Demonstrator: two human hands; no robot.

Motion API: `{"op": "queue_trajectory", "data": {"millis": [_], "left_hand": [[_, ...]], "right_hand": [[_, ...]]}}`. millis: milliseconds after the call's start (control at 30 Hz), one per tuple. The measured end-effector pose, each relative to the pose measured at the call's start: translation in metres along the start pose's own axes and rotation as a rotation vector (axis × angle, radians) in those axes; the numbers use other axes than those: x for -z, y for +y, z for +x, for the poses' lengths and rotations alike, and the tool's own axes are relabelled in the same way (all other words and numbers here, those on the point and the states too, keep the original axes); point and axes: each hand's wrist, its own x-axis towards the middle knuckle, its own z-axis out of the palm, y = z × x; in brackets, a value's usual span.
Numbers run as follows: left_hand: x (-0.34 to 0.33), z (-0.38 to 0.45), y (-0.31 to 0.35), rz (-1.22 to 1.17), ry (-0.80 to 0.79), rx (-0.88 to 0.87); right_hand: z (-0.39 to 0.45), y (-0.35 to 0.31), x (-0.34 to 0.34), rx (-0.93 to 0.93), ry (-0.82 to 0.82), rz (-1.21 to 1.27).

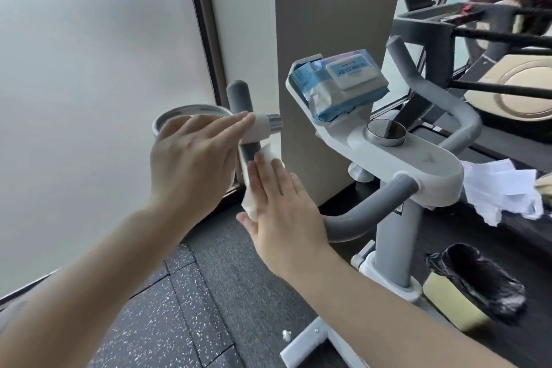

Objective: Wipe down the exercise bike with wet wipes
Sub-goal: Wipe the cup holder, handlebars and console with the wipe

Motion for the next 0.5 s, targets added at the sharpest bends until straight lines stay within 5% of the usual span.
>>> {"op": "queue_trajectory", "data": {"millis": [167,367,500], "left_hand": [[0.008,0.002,-0.001,-0.024,-0.082,0.013],[0.0,-0.007,0.011,0.014,-0.02,0.106],[-0.028,-0.035,0.046,0.0,-0.228,0.038]], "right_hand": [[-0.035,0.025,0.011,0.049,-0.07,0.088],[-0.045,0.033,0.006,-0.04,0.065,0.125],[-0.053,0.042,0.007,0.023,0.073,0.236]]}}
